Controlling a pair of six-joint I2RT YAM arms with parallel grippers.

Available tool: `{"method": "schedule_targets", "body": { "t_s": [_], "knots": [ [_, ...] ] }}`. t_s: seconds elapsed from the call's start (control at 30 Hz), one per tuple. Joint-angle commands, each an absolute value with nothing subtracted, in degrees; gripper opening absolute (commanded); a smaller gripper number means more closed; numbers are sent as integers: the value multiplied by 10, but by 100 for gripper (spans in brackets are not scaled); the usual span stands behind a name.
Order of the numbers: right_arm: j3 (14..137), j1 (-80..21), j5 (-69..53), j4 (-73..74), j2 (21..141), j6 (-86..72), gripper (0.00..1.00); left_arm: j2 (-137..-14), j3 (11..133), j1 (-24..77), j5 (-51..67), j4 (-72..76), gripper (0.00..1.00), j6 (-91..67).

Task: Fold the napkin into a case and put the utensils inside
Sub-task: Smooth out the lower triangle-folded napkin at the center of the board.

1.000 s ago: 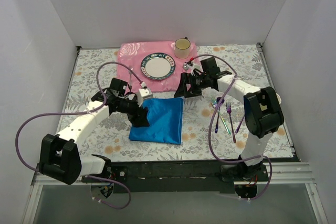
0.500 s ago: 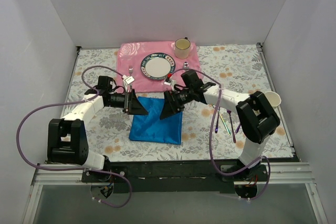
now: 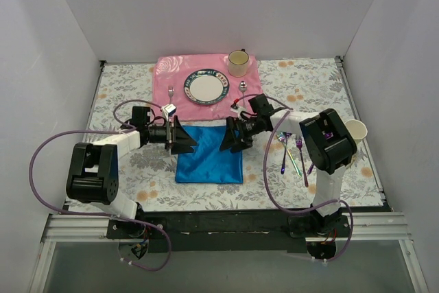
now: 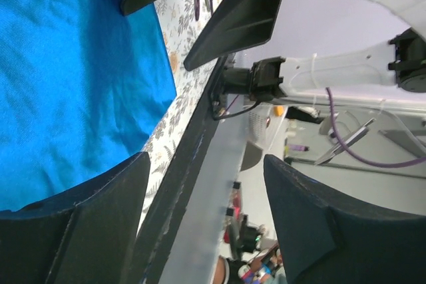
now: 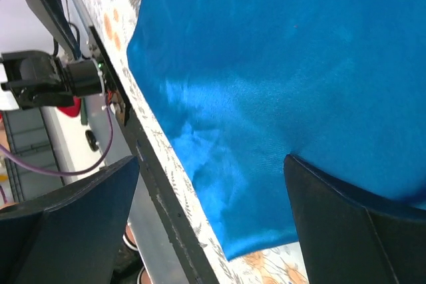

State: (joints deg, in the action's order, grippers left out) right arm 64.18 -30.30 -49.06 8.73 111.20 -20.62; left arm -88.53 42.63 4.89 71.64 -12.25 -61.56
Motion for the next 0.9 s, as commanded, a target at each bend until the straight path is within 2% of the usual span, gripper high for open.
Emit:
{"method": "schedule_targets", "body": {
  "t_s": [0.0, 0.03, 0.1, 0.13, 0.3, 0.5, 0.6, 0.87],
  "knots": [
    [657, -278, -458, 104, 1121, -185, 98, -884, 387, 53, 735, 42, 72, -751],
    [661, -279, -482, 104, 1115, -185, 99, -878, 367, 60, 737, 67, 75, -778],
    [649, -279, -519, 61, 1084, -224, 99, -853, 347, 73, 730, 124, 88, -838],
    [637, -280, -552, 34, 1068, -246, 99, -842, 321, 87, 725, 147, 98, -862],
    [528, -306, -587, -129, 961, -367, 99, -774, 210, 157, 669, 356, 98, -1087],
    [411, -347, -576, -210, 943, -449, 99, -808, 199, 234, 592, 407, 98, -1114],
    [406, -346, -571, -220, 964, -449, 99, -828, 210, 249, 554, 385, 98, -1117],
    [397, -335, -556, -200, 1007, -454, 98, -829, 207, 252, 447, 174, 98, -1053]
  ]
}}
